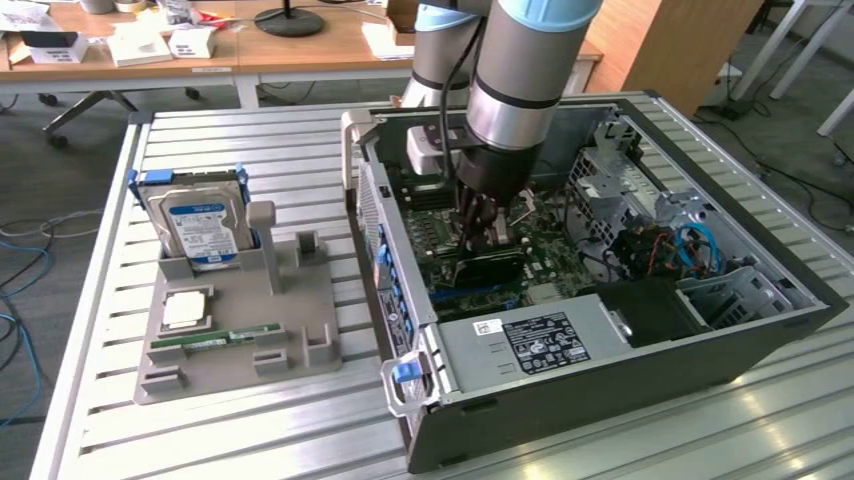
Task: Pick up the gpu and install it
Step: 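Press down on the gpu until it lock into place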
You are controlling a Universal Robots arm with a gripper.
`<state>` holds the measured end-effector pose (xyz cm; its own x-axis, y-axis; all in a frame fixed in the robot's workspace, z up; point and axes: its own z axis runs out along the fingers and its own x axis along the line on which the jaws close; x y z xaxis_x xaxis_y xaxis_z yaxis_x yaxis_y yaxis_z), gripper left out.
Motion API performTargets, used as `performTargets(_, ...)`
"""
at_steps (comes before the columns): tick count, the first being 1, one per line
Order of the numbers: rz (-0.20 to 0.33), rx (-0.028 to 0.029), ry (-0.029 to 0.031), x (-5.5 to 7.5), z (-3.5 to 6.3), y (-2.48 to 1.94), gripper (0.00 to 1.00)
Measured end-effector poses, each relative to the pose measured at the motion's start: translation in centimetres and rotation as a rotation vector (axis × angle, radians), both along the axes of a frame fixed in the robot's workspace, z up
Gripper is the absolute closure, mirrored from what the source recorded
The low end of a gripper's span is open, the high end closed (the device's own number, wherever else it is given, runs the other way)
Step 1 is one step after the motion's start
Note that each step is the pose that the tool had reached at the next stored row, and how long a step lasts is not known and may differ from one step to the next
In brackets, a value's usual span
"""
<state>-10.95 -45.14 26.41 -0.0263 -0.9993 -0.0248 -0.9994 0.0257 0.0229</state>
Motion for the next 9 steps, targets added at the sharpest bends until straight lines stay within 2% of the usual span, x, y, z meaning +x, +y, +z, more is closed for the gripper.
performTargets(9, 0.0, -0.0001, 0.0001, -0.1, -0.11, 0.0, 0.89)
